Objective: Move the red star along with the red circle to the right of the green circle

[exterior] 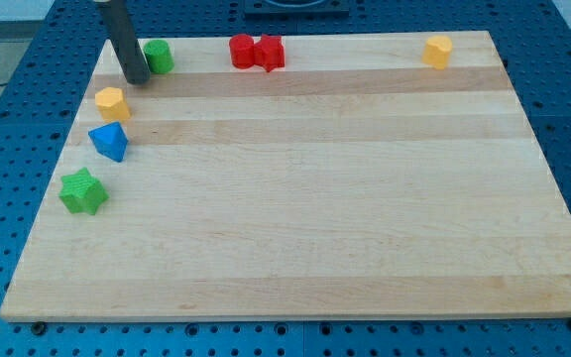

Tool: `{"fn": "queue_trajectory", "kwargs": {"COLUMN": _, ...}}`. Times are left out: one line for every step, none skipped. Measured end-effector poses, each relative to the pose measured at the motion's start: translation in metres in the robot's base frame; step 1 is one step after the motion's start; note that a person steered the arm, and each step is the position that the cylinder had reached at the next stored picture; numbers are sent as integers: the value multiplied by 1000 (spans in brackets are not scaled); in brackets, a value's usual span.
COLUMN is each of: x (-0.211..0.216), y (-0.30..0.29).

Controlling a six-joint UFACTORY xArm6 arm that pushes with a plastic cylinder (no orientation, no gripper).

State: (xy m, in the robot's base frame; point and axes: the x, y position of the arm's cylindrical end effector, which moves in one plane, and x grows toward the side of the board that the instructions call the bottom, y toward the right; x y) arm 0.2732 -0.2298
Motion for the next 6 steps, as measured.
{"fn": "queue_trajectory", "kwargs": {"x": -10, "y": 9}}
{"fn": "queue_trajectory", "kwargs": {"x": -7, "y": 84}}
{"fn": "queue_trajectory", "kwargs": {"x": -5, "y": 157}}
{"fn": "queue_trajectory", "kwargs": {"x": -7, "y": 209}}
{"fn": "queue_trajectory", "kwargs": {"x": -25, "y": 244}}
{"fn": "queue_trajectory", "kwargs": {"x": -44, "y": 264}}
